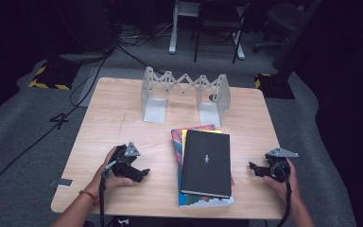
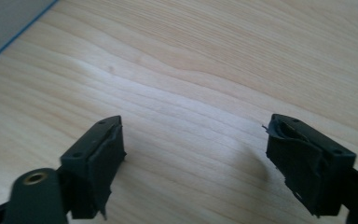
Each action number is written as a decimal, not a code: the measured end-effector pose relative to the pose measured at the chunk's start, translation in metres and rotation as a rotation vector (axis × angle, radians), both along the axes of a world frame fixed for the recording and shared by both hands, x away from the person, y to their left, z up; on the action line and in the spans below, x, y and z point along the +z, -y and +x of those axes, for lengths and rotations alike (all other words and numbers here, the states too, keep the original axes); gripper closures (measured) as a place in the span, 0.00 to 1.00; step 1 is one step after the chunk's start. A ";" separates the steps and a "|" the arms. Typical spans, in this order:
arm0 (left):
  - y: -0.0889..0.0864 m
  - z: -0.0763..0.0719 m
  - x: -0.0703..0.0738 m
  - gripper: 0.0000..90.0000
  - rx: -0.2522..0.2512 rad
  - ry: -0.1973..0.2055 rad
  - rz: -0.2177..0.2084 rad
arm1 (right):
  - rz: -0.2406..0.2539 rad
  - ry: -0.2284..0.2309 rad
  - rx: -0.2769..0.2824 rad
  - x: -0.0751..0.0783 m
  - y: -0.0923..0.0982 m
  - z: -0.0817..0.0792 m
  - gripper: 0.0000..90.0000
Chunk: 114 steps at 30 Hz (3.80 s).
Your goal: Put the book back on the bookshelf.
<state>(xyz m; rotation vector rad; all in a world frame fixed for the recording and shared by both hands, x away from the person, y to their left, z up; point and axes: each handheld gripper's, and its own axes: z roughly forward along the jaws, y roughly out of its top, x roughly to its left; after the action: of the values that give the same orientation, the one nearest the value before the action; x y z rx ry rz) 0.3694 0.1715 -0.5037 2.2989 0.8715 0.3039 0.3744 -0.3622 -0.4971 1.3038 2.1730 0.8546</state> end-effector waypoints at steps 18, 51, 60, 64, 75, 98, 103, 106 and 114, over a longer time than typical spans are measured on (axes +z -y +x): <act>0.013 -0.003 0.004 0.18 -0.046 0.032 0.004 | 0.108 0.110 0.229 0.063 -0.037 -0.046 0.25; 0.018 -0.005 -0.001 0.16 -0.034 0.035 -0.038 | 0.166 0.089 0.445 0.082 -0.096 -0.083 0.23; 0.027 -0.006 0.003 0.18 -0.023 0.036 -0.002 | 0.283 -0.057 0.473 0.070 -0.101 -0.053 0.03; 0.039 -0.010 0.005 0.20 -0.062 0.034 0.012 | 0.314 -0.099 0.493 0.066 -0.105 -0.042 0.01; 0.058 -0.004 0.025 0.21 -0.098 0.100 -0.008 | 0.266 -0.116 0.505 0.071 -0.114 -0.039 0.00; 0.079 0.028 0.043 0.26 -0.052 0.168 -0.076 | 0.257 -0.128 0.571 0.072 -0.134 -0.011 0.01; 0.080 0.034 0.038 0.27 -0.042 0.155 -0.066 | 0.250 -0.131 0.582 0.072 -0.136 -0.009 0.01; 0.079 0.038 0.036 0.27 -0.036 0.151 -0.060 | 0.258 -0.125 0.597 0.071 -0.137 -0.006 0.01; 0.080 0.054 0.032 0.29 -0.001 0.153 -0.062 | 0.265 -0.117 0.610 0.070 -0.140 -0.004 0.01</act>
<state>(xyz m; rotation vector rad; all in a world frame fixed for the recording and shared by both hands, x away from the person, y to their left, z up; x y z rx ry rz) 0.4232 0.0912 -0.4722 2.1875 0.7920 0.4400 0.3708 -0.2219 -0.4270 0.8044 2.6721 1.3608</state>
